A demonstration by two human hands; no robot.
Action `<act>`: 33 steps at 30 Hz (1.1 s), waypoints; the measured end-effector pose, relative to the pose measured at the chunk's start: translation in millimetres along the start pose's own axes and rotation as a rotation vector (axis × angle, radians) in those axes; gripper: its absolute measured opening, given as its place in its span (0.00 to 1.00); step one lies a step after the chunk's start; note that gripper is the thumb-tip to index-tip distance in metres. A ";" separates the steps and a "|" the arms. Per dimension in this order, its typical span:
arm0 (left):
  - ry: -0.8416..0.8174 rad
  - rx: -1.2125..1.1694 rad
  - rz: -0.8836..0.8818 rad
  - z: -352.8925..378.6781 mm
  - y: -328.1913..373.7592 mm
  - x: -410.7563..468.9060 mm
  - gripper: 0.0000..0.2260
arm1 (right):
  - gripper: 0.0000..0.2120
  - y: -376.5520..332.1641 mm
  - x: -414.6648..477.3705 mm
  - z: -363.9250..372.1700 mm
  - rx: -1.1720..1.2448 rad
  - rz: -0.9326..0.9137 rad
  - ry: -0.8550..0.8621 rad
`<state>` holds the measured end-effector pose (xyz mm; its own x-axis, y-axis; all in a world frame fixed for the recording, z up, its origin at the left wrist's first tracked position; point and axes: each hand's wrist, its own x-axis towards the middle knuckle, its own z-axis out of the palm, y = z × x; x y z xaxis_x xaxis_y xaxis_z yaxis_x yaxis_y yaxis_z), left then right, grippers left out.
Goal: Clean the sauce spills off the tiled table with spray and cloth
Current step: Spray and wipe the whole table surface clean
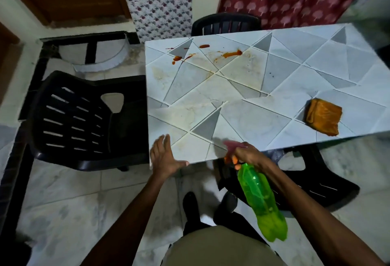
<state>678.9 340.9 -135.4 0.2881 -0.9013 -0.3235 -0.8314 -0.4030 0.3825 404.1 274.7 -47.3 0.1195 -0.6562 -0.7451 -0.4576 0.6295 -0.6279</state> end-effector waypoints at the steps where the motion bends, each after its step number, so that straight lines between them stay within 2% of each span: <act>1: -0.002 0.007 0.015 1.9 8.0 3.1 0.59 | 0.21 3.6 -0.2 -8.3 0.045 -0.007 0.037; 6: -0.037 0.078 0.112 17.4 61.6 17.8 0.60 | 0.26 23.5 -6.7 -66.6 0.172 -0.041 0.184; 10: -0.082 0.109 0.173 31.9 102.9 25.9 0.59 | 0.20 42.0 -14.2 -119.0 0.319 -0.026 0.292; 14: -0.125 0.159 0.209 46.0 135.2 33.8 0.59 | 0.14 58.7 -15.3 -152.9 0.227 0.008 0.362; 18: -0.148 0.219 0.264 59.2 161.9 41.0 0.60 | 0.16 76.1 -21.5 -181.0 0.204 0.035 0.382; 21: -0.170 0.254 0.284 62.7 179.1 41.4 0.60 | 0.12 83.8 -26.3 -196.7 0.139 0.061 0.308; 25: -0.177 0.274 0.270 66.9 185.5 41.1 0.61 | 0.18 83.3 -26.5 -183.5 0.074 0.063 0.077; 27: -0.149 0.266 0.252 66.3 180.3 39.6 0.62 | 0.15 82.6 -24.8 -169.6 0.040 0.039 -0.014; 32: -0.106 0.198 0.194 64.1 144.5 37.1 0.66 | 0.11 60.4 -19.6 -140.7 0.007 -0.010 -0.098; 33: -0.113 0.193 0.181 61.9 138.0 36.4 0.67 | 0.13 54.4 -18.7 -137.3 0.011 -0.027 -0.120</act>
<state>545.3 262.3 -148.0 0.0805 -0.9281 -0.3635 -0.9428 -0.1892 0.2745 256.0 264.1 -36.6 0.2369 -0.6187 -0.7491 -0.4434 0.6172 -0.6500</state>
